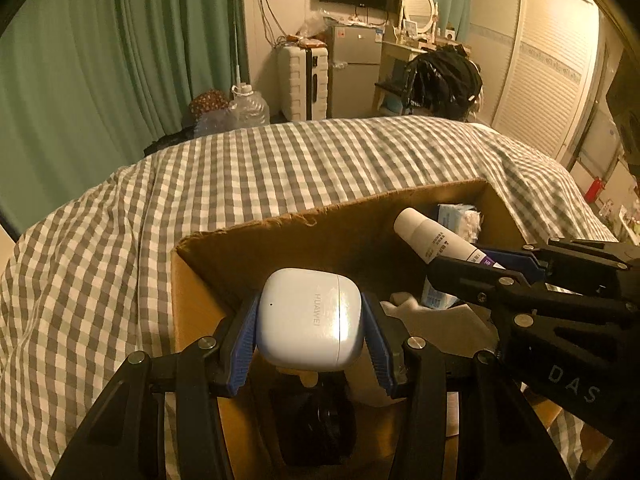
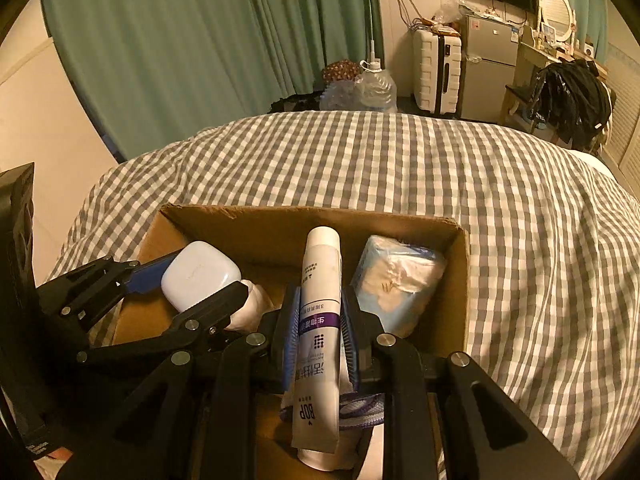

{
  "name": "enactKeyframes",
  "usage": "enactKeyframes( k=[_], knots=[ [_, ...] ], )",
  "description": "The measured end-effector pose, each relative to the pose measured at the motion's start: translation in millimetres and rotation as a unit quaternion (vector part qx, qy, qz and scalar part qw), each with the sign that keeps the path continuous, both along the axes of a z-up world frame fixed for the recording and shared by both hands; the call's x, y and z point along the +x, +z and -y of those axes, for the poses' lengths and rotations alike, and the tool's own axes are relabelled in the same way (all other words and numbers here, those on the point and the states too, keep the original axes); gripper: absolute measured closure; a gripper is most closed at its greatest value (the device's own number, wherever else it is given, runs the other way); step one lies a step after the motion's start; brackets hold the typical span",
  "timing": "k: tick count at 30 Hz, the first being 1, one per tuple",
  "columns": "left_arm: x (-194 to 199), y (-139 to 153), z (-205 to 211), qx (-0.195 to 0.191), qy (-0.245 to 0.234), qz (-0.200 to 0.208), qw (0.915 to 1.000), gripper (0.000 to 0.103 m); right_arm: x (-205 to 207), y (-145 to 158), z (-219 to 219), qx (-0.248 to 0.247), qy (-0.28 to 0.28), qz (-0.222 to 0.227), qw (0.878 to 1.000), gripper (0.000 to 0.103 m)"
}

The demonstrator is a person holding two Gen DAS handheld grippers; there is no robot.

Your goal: Organize objects

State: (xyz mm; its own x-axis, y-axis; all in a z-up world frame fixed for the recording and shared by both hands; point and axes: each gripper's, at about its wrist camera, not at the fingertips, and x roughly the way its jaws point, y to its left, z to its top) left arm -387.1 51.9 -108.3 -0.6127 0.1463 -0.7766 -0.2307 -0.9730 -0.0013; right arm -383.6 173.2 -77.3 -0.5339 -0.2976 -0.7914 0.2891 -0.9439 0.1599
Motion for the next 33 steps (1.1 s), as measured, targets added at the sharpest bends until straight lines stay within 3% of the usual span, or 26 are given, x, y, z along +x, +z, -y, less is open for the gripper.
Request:
enactKeyframes(
  k=[11,13,18,24,27,33],
  knots=[
    [5.2,0.3,3.8,-0.002,-0.002,0.004,1.0000,0.049,-6.2,-5.7,-12.4,-0.014,-0.012,0.017,1.000,0.081],
    [7.1,0.4,5.4,-0.005,0.001,0.003,1.0000,0.039,-5.7,-3.9,-12.2,-0.013,-0.012,0.016,1.000,0.068],
    [14.8,8.4,5.1,-0.009,0.002,-0.009,0.9999,0.021,0.0,8.5,-12.0,-0.016,-0.013,0.001,1.000,0.060],
    [22.2,26.0,3.4,-0.018,0.001,-0.030,0.9994,0.019,4.7,34.3,-14.2,-0.026,-0.025,-0.026,0.999,0.041],
    [29.0,43.0,5.7,-0.018,0.007,-0.051,0.9985,0.012,13.4,51.1,-14.7,-0.029,-0.038,-0.048,0.998,0.035],
    [58.3,93.3,14.0,-0.024,0.021,-0.103,0.9941,0.008,43.3,101.3,-20.9,-0.023,-0.058,-0.104,0.993,0.024]
  ],
)
